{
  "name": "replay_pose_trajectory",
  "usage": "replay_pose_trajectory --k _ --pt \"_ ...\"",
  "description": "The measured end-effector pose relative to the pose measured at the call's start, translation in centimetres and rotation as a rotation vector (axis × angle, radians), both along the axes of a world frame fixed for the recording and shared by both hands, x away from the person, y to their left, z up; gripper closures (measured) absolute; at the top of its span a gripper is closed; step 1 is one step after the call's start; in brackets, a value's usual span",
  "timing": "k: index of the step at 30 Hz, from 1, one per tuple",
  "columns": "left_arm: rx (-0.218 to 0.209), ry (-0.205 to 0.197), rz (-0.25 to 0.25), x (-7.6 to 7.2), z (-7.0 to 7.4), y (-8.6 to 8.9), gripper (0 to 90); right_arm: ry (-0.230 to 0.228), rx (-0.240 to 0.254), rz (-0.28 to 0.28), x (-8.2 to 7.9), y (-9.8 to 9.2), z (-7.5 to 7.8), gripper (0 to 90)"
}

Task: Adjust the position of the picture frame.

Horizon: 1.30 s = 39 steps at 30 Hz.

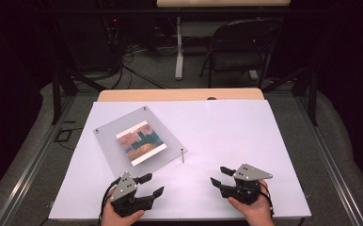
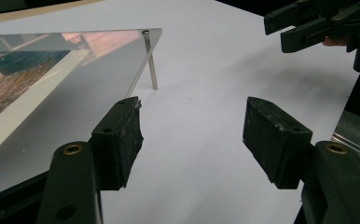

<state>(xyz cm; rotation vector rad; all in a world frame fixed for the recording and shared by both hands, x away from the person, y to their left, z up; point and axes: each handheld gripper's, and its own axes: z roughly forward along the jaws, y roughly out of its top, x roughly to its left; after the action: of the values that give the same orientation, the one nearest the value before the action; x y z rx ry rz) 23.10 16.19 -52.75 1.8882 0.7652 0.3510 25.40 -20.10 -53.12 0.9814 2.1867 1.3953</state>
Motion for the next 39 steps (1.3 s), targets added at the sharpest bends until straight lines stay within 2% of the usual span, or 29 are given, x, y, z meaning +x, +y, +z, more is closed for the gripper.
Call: replay_pose_trajectory --k 1,3,6,11,13,14,17,18,22,27,29,36,39 --pt "0.013 -0.013 -0.004 -0.1 0.0 -0.1 37.2 0.001 0.001 -0.001 -0.1 0.0 0.0 44.9" --pt "0.007 -0.013 -0.007 -0.1 0.0 -0.1 37.5 -0.008 -0.001 -0.014 -0.2 -0.1 -0.1 45.4" --pt "0.0 -0.014 -0.012 0.0 0.0 -0.2 37.5 0.001 0.006 -0.016 -0.1 -0.2 -0.1 47.2" --pt "-0.047 0.018 -0.022 0.4 -0.2 0.2 40.1 0.022 0.012 -0.016 0.5 -0.1 -0.4 54.6" --pt "-0.047 0.008 -0.015 0.3 -0.1 0.3 40.7 0.021 0.014 -0.01 0.6 0.0 -0.4 56.4" --pt "-0.042 0.002 -0.012 0.1 0.0 0.3 41.0 0.035 0.01 0.01 0.7 0.3 -0.4 59.9" --pt "-0.047 0.007 -0.016 0.0 0.0 0.3 41.0 0.026 -0.007 0.026 0.7 0.7 -0.4 60.6" --pt "-0.042 0.009 -0.024 0.0 0.1 0.3 41.0 0.035 -0.01 0.048 0.7 1.2 -0.5 60.6" --pt "-0.044 0.013 -0.013 -0.1 0.1 0.3 41.0 0.041 -0.02 0.064 1.1 2.1 -0.8 60.7" --pt "-0.05 0.015 -0.001 0.0 0.2 0.6 41.6 0.047 -0.018 0.083 2.3 3.4 -1.0 63.7" --pt "-0.056 0.018 0.005 0.0 0.2 0.8 42.1 0.039 -0.017 0.086 3.3 4.1 -1.0 64.7" --pt "-0.071 0.026 0.022 -0.1 0.2 1.2 42.6 0.025 -0.021 0.077 5.3 5.5 -1.2 63.0" --pt "-0.075 0.026 0.035 -0.2 0.2 1.3 42.6 0.035 -0.03 0.08 6.3 6.1 -1.7 61.4"
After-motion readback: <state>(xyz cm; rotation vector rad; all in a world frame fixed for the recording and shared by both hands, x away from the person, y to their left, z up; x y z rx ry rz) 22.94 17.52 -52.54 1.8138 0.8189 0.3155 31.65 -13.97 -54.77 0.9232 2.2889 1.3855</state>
